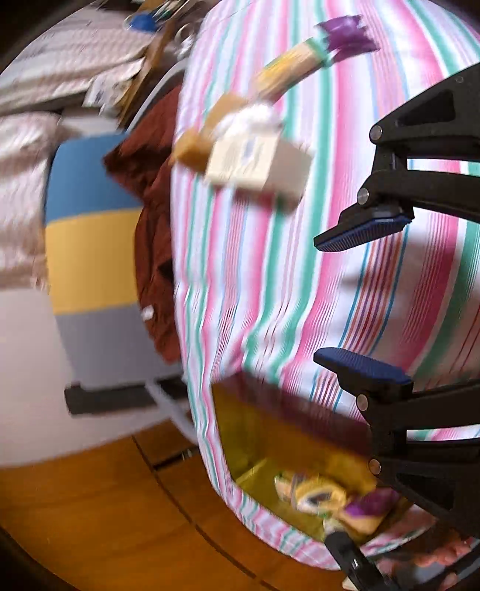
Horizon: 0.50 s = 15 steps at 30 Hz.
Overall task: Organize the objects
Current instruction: 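Move the right tool back to the items and grasp the WEIDAN snack bag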
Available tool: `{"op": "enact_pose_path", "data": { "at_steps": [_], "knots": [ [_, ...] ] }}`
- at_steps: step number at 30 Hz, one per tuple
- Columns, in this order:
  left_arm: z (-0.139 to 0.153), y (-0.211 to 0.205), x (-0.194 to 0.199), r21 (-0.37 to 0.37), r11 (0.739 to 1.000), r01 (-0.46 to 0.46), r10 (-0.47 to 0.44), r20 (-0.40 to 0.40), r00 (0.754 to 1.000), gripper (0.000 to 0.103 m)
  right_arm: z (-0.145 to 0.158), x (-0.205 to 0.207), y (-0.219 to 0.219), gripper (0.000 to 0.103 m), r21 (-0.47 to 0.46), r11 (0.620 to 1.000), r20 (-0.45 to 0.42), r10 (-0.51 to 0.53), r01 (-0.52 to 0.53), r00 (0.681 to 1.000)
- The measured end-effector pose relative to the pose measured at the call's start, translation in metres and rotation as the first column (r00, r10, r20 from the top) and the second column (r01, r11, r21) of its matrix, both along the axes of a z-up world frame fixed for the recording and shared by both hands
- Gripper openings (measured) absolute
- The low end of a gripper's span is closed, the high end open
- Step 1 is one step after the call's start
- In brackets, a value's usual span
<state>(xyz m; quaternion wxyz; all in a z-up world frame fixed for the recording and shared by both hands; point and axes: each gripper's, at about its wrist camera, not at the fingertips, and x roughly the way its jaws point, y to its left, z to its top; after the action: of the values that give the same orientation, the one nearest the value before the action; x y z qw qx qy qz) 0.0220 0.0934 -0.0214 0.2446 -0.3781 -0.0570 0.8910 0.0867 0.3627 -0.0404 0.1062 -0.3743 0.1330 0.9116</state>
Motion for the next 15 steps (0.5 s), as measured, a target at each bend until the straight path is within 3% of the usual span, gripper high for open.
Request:
{"op": "enact_pose_path", "data": {
  "at_steps": [8, 15],
  "knots": [
    [-0.002, 0.046, 0.032, -0.038, 0.987, 0.159, -0.159, 0.005, 0.987, 0.103, -0.029, 0.039, 0.065, 0.055, -0.004, 0.987, 0.063, -0.161, 0.162, 0.985],
    [-0.005, 0.076, 0.048, -0.067, 0.968, 0.24, -0.239, 0.026, 0.971, 0.103, -0.026, 0.053, 0.118, 0.056, 0.038, 0.966, 0.023, -0.258, 0.257, 0.966]
  ]
}}
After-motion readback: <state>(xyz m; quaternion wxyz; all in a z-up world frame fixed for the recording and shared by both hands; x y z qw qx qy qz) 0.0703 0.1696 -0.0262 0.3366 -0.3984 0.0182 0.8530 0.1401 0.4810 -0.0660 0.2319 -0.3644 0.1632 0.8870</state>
